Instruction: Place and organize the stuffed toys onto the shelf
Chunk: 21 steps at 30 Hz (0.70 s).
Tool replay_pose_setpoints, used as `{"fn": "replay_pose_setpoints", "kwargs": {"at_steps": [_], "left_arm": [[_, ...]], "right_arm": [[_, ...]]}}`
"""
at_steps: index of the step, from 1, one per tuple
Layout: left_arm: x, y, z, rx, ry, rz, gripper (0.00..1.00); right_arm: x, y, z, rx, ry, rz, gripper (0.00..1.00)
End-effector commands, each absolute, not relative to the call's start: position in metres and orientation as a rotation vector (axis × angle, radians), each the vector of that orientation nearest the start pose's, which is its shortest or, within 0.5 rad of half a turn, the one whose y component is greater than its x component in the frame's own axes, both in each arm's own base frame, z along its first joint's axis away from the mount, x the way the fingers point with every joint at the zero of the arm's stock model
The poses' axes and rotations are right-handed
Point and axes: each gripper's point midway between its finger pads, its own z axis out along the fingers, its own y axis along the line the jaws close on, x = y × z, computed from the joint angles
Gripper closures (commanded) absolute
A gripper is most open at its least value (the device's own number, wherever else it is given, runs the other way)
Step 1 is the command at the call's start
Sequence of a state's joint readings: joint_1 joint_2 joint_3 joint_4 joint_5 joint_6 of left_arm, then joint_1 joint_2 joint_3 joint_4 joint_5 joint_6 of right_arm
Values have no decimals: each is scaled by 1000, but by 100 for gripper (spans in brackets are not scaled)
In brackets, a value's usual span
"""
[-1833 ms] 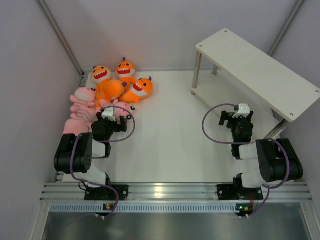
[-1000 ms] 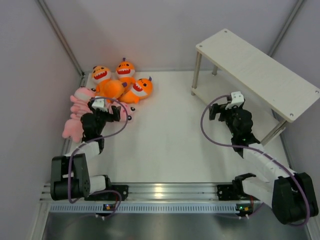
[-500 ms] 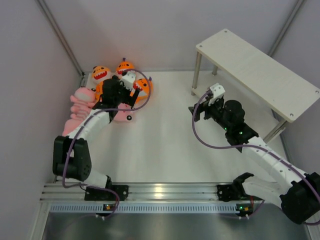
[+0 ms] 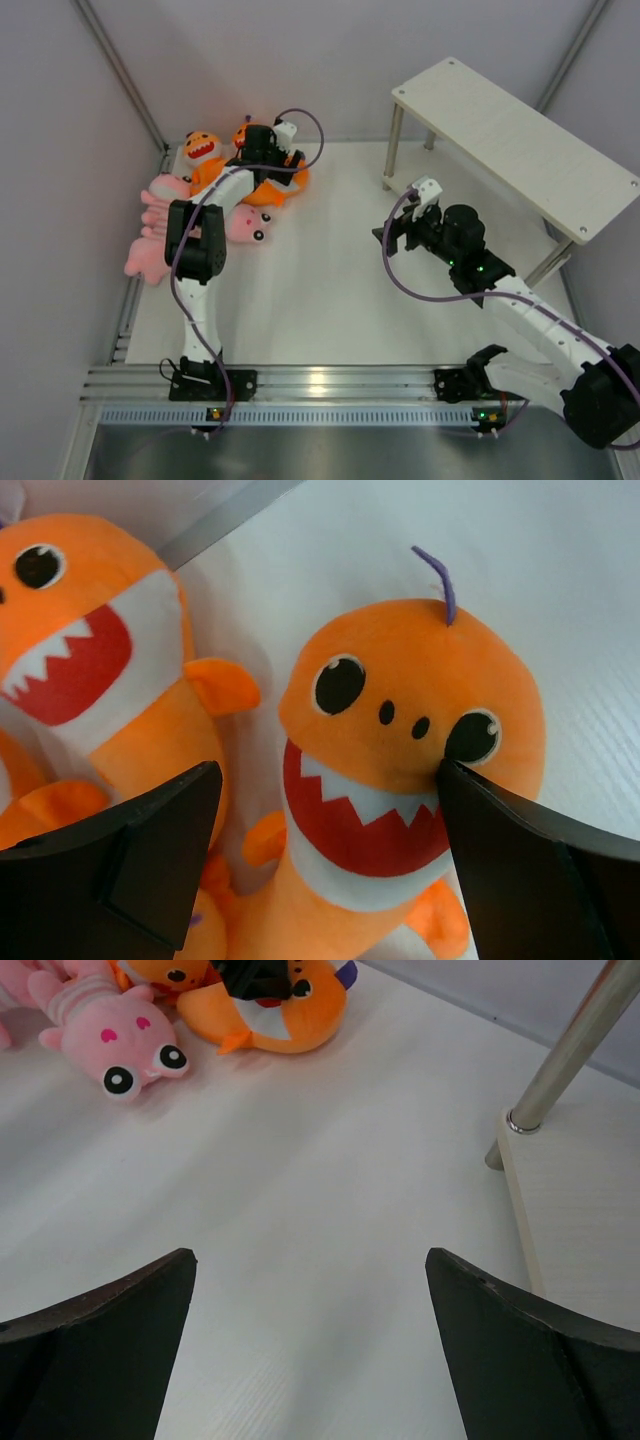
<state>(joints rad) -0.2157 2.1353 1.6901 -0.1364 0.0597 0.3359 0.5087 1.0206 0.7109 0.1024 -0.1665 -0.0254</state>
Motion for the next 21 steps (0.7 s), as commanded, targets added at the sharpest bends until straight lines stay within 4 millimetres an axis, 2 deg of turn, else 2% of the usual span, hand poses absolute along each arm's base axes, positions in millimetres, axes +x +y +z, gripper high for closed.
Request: {"fn": "replay_pose_setpoints", "kwargs": {"at_steps": [1,2,3,5,7,8,11,12,13,14,15,16,17,18,19,20,21], "left_arm": [[586,-141,104,622,2129,-112,10],[582,-145,98,630,2144,-147,16],[577,-155,97,652,2138,-216,30],[571,-164,94,653,2150,-293,47],[566,-169,91,606,2180,-328,94],[565,-166,93,561,2198,-312,100],[552,-164,96,437,2246,-339,100],[548,-164,120,390,2221,-345,100],[536,-166,123,384,2231,-333,100],[530,-167,135,376,2218,-314,100],[521,-171,168,344,2174,-320,100],[506,-183,174,354,2181,-338,100],[495,-188,202,341,2144,-364,100],[484,-199,212,305,2146,-420,100],[470,-204,215,293,2176,-473,100],[461,-205,232,254,2164,-505,100],[455,-206,236,181,2180,-545,100]], "right_arm": [[302,212,238,-616,1666,527,1],[301,212,238,-621,1670,531,1],[301,212,239,-624,1672,531,1],[300,214,242,-635,1663,539,1],[302,214,241,-645,1663,525,1],[305,213,240,-641,1669,514,1],[308,212,244,-622,1668,493,1],[306,216,251,-640,1628,490,1],[303,219,257,-665,1587,482,1],[300,223,262,-695,1538,464,1],[289,233,264,-797,1452,425,1],[286,240,279,-825,1361,394,0],[282,245,285,-913,1270,314,1],[266,264,293,-982,1190,316,1],[262,272,301,-1014,1127,276,1],[248,293,306,-1138,1002,208,1],[242,305,308,-1191,931,166,1]]}}
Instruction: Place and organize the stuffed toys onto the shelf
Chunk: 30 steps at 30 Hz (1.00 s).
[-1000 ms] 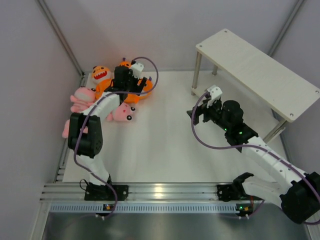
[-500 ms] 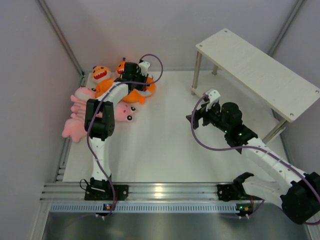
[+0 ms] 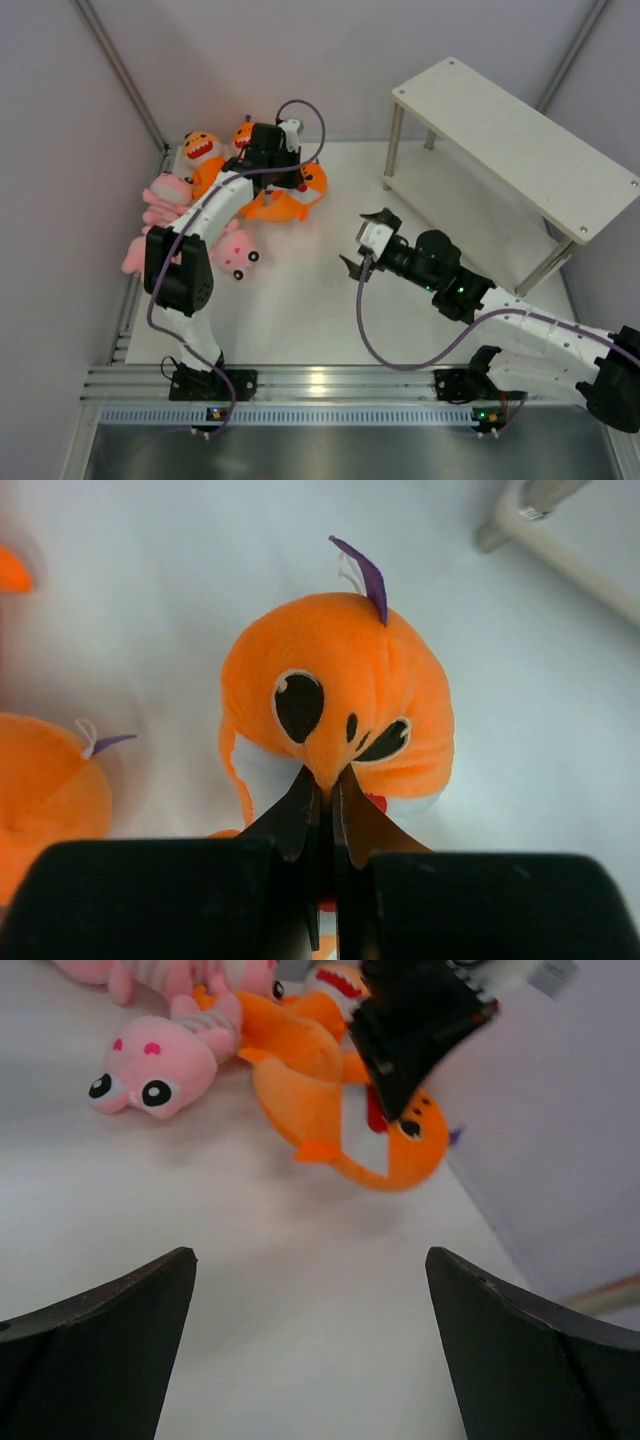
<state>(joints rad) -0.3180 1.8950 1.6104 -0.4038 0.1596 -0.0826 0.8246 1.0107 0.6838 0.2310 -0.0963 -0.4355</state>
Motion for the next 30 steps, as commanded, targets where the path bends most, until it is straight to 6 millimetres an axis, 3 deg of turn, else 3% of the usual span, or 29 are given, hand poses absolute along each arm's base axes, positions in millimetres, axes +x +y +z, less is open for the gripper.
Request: {"fn": "replay_pose_setpoints", "kwargs": {"at_steps": [1,2,3,5,6,8,14,15,17,22,29,30], "left_arm": [[447,-205,235,159,2199,-562,100],[439,-206,247,146,2179,-597,100],[432,-207,243,116,2200,-624,100],[421,-207,251,95,2199,-660,100],[417,-208,252,77,2204,-676,100],[406,-211,252,73,2208,-695,100],[393,-219,260,67,2205,-769,100],[393,-220,263,70,2198,-769,100],[390,-223,265,78,2197,-785,100],[389,-223,265,80,2198,-791,100],[390,-224,266,97,2193,-789,100],[389,-224,267,103,2188,-787,100]], "right_arm": [[239,313,308,-1235,875,103,1],[236,322,314,-1301,751,-19,1],[225,345,305,-1371,692,-50,1],[227,360,306,-1425,605,-200,1],[224,377,299,-1466,575,-225,1],[231,390,291,-1514,515,-347,0],[252,411,286,-1554,380,-629,1],[257,418,273,-1586,360,-661,1],[263,430,265,-1599,307,-718,0],[301,438,239,-1676,276,-810,1],[346,448,245,-1618,330,-930,1],[348,447,245,-1615,339,-932,10]]}}
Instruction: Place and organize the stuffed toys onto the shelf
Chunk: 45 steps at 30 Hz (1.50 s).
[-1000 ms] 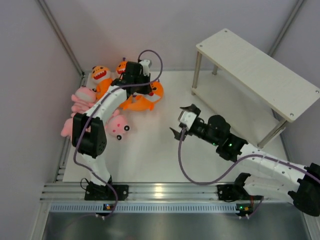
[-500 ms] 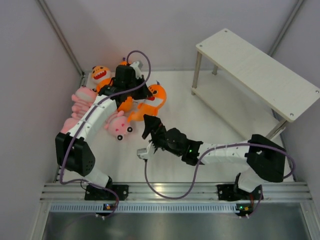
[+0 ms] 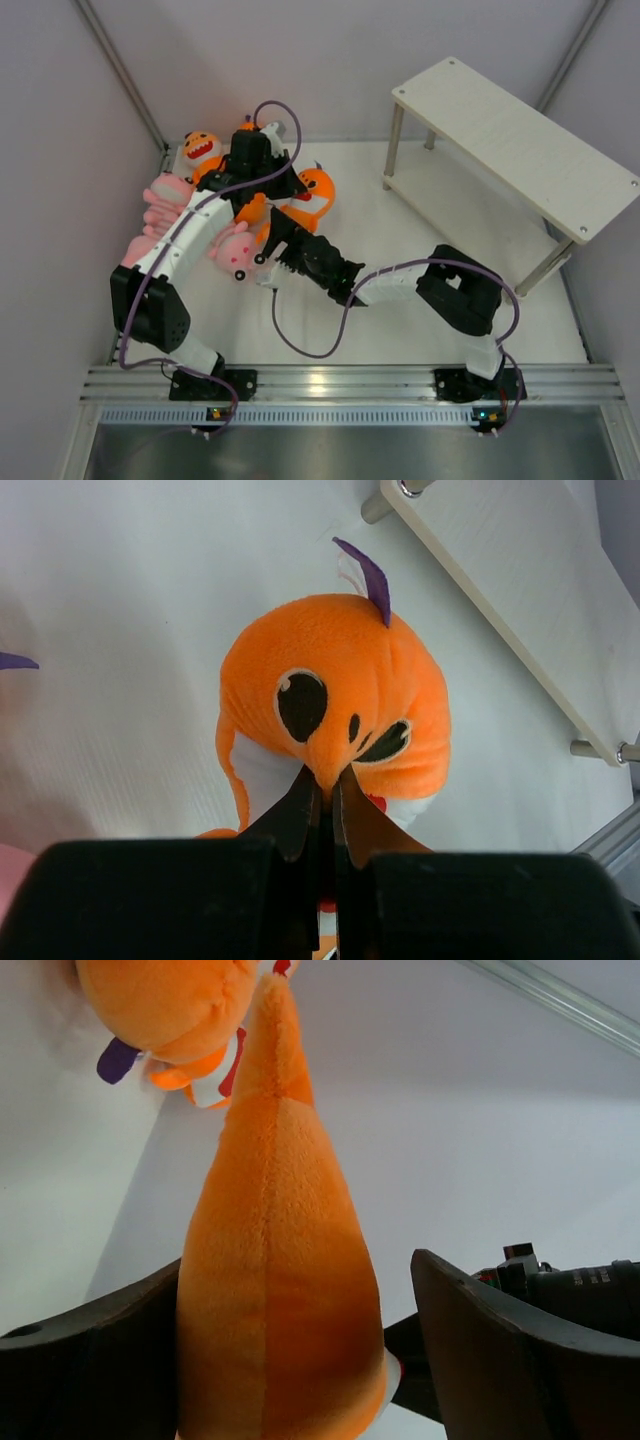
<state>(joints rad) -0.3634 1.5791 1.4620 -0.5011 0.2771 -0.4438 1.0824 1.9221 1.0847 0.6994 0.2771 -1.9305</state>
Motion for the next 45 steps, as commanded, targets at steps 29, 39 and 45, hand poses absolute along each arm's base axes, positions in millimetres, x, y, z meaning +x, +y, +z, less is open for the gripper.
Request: {"fn": "replay_pose_setpoints", "kwargs": {"at_steps": [29,39,45], "left_arm": [[370,-176,410,434,1867,-458,2],[363,-179,388,487,1905,-475,2],[362,-178,384,494,1913,-471,2]], "right_arm": [[374,210,547,-1344,621,-662,100],[454,140,479,-1302,848,-601,100],[477,122,448,-1319,958,-547,100]]}}
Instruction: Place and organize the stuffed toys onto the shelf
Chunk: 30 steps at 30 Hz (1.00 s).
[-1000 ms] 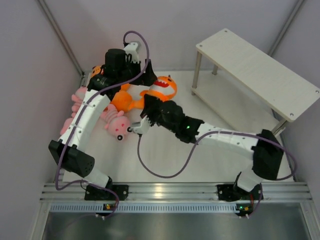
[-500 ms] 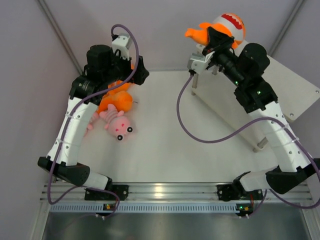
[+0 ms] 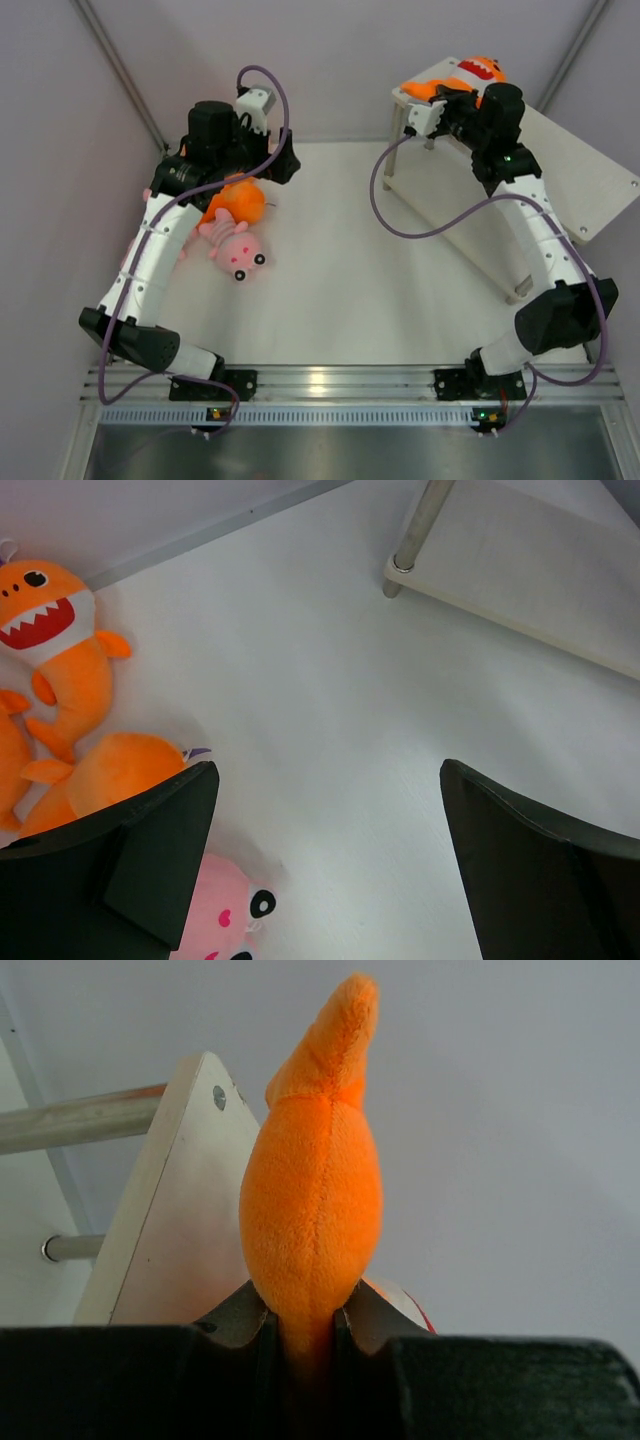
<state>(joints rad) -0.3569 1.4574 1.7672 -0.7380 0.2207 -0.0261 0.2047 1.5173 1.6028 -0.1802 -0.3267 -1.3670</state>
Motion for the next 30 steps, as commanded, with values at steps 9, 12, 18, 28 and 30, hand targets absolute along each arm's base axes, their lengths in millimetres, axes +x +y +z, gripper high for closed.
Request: {"fn": "replay_pose_setpoints", "kwargs": {"at_steps": [9,12,18,28,30], "left_arm": [[366,-179,380,490,1925,-463,2],[370,-180,374,492,1940,-464,2],[375,-184,366,512,1955,-467,2],[369,-189,344,596,1984,-494,2],[372,-188,329,638,2005,-465,2]], "right_arm": [[498,110,414,-1345,1054,-524,84],[491,113,422,-1309,1038,-495,60],[469,112,437,-1279,1027,-471,21],[424,117,429,-1347,1068,-423,5],[414,127,428,-1367,1067,-397,4]]}}
